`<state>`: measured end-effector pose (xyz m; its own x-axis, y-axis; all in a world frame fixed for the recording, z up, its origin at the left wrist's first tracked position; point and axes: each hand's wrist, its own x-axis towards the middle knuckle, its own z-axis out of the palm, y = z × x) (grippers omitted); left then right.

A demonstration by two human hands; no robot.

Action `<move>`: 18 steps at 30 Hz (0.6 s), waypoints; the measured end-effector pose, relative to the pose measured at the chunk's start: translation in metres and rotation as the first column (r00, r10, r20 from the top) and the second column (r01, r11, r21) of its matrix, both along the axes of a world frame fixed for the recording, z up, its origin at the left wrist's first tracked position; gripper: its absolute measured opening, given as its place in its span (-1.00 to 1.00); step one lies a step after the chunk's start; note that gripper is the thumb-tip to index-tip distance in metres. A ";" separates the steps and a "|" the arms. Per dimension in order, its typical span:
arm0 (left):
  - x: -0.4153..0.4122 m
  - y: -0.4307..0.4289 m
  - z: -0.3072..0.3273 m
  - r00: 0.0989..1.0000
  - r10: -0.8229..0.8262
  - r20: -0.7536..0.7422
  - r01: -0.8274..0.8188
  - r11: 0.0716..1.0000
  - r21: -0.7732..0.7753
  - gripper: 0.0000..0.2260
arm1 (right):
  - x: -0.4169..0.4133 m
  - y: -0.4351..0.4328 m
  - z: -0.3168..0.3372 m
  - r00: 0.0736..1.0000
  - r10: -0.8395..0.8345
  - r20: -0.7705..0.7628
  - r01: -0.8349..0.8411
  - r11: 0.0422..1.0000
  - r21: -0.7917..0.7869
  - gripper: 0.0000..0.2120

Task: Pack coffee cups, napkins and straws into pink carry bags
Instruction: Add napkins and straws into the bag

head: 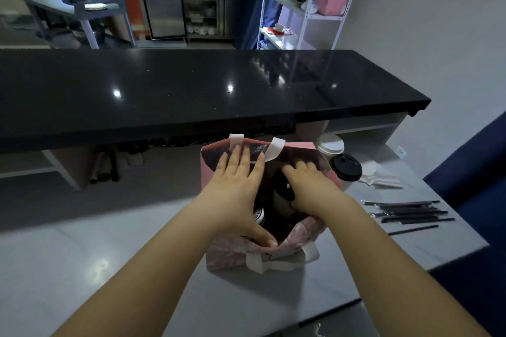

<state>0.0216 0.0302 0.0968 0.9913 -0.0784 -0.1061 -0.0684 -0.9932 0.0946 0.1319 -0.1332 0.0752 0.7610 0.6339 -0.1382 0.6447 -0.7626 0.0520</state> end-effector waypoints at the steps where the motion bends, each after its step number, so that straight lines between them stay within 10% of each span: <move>1: -0.001 0.002 0.000 1.000 0.000 0.001 0.000 1.000 -0.002 0.35 | 0.000 0.003 -0.003 1.000 -0.003 -0.015 0.004 1.000 0.023 -0.39; 18: -0.008 0.001 -0.016 0.994 0.033 0.107 -0.038 0.998 0.046 0.31 | -0.024 -0.009 -0.059 0.977 0.063 -0.201 -0.075 0.996 -0.052 -0.11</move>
<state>0.0138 0.0313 0.0811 0.9992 -0.0405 -0.0026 -0.0403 -0.9983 0.0410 0.1083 -0.1427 0.0158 0.6691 0.6699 -0.3217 0.6976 -0.7155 -0.0389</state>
